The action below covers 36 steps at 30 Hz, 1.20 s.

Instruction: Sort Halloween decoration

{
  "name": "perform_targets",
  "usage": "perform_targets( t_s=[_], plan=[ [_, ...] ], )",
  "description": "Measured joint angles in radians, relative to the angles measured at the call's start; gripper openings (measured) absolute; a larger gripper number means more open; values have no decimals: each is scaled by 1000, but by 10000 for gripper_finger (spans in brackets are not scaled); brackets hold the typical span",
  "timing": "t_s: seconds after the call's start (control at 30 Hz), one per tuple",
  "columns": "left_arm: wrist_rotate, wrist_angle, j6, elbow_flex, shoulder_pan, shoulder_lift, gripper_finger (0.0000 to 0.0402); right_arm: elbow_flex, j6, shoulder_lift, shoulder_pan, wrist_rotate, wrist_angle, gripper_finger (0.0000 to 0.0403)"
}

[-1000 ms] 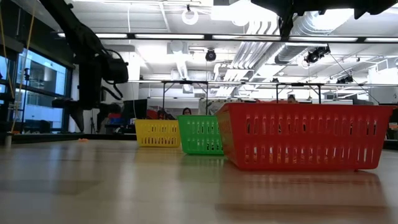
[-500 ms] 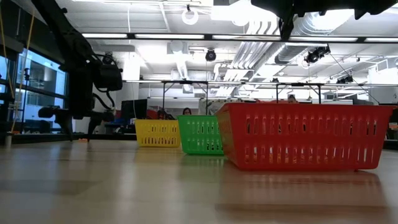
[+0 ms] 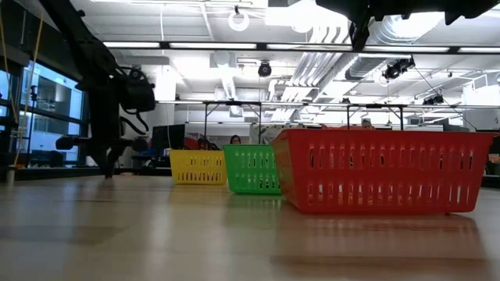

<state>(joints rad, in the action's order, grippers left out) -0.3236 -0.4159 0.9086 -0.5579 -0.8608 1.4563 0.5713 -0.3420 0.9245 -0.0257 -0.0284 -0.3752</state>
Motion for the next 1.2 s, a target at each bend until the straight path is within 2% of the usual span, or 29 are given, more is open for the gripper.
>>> perform_targets(
  t_s=[0.27, 0.4, 0.5, 0.67, 0.8, 0.97, 1.07, 1.2],
  plan=[
    [79, -22, -114, 7, 49, -95, 2, 0, 2, 0, 0, 0, 0, 2],
    [79, -23, -178, 6, 110, -161, 1, 0, 7, 0, 0, 0, 0, 2],
    [78, -16, -166, 5, 147, -213, 0, 0, 8, 0, 0, 0, 0, 2],
    [68, -32, -264, -64, 142, -242, 0, 0, 10, 0, -1, -3, 0, 2],
    [52, -122, -338, -209, 79, -177, 0, 0, 10, 0, -3, -28, 0, 2],
    [28, -197, -446, -389, -9, -7, 0, 0, 3, 0, -3, -31, 0, 2],
    [-1, -199, -424, -451, -49, 99, 0, 0, -6, 0, 2, -31, 1, 2],
    [10, -189, -290, -467, -88, 219, 0, 0, -42, 0, 11, -31, 1, 2]
  ],
)
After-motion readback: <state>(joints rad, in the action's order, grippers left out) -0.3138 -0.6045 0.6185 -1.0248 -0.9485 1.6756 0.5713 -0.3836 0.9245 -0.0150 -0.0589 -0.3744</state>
